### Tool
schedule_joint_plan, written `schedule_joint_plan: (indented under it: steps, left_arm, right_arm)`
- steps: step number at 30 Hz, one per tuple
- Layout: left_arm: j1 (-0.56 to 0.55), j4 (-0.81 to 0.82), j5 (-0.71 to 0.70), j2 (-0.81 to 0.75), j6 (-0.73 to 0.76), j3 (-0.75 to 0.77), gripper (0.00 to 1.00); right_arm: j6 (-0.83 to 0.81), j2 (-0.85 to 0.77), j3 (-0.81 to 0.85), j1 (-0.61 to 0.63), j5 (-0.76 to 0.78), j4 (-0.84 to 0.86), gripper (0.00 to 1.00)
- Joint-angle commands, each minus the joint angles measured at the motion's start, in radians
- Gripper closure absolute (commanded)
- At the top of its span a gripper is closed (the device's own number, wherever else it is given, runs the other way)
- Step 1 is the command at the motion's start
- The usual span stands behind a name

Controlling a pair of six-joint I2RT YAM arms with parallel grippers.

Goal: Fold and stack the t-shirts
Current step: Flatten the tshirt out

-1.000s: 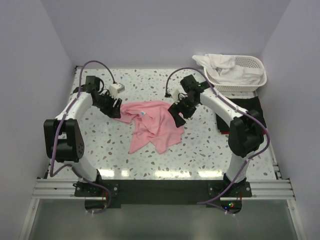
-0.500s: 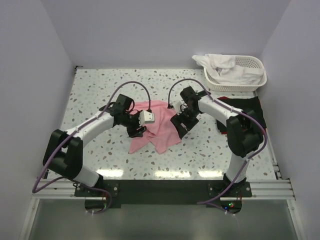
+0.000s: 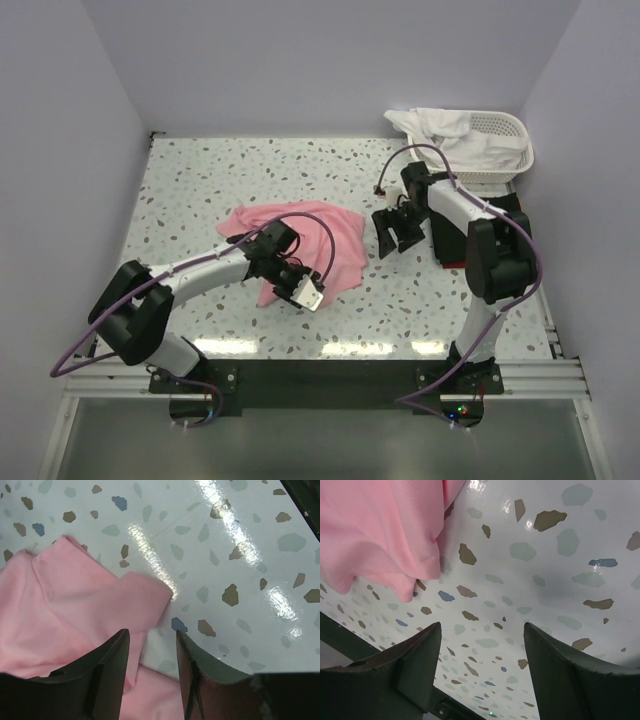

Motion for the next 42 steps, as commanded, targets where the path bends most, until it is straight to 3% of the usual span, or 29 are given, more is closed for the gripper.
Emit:
schedule_joint_plan:
  steps: [1,17,23,25,27,28,33,37,39,42]
  left_arm:
    - [-0.022,-0.071,0.062,0.027,0.181,0.015,0.53]
    - [-0.065,0.075,0.025,0.189,0.122,0.049,0.54]
    - [-0.065,0.102,0.011,0.255,0.076,0.081,0.71]
    - [-0.065,0.107,0.016,0.283,0.039,0.126,0.86]
    - [-0.065,0.109,0.021,0.291,-0.024,0.155,0.98]
    - [-0.063,0.115,0.024,0.291,-0.080,0.185,1.00]
    - [-0.020,0.127,0.056,0.246,-0.312,0.371,1.00]
    - [0.081,0.199,0.083,0.252,-0.695,0.660,1.00]
    - [0.167,0.259,0.029,0.274,-0.857,0.782,1.00]
    - [0.286,0.355,-0.114,0.288,-0.984,0.879,1.00]
  right_arm:
    - [0.013,-0.038,0.010,0.013,-0.007,-0.015,0.30]
    - [-0.001,-0.112,-0.065,-0.014,0.031,-0.010,0.30]
    - [-0.024,-0.132,-0.070,-0.024,0.048,-0.024,0.30]
    - [-0.027,-0.138,-0.073,-0.027,0.050,-0.023,0.29]
    - [-0.028,-0.141,-0.072,-0.027,0.048,-0.024,0.29]
    - [-0.033,-0.138,-0.070,-0.029,0.045,-0.026,0.29]
    - [-0.033,-0.140,-0.036,-0.033,0.034,-0.027,0.28]
    - [-0.019,-0.157,-0.021,-0.038,0.008,0.008,0.27]
    - [-0.005,-0.166,-0.021,-0.040,-0.018,0.036,0.26]
    - [0.019,-0.161,-0.016,-0.040,-0.055,0.066,0.25]
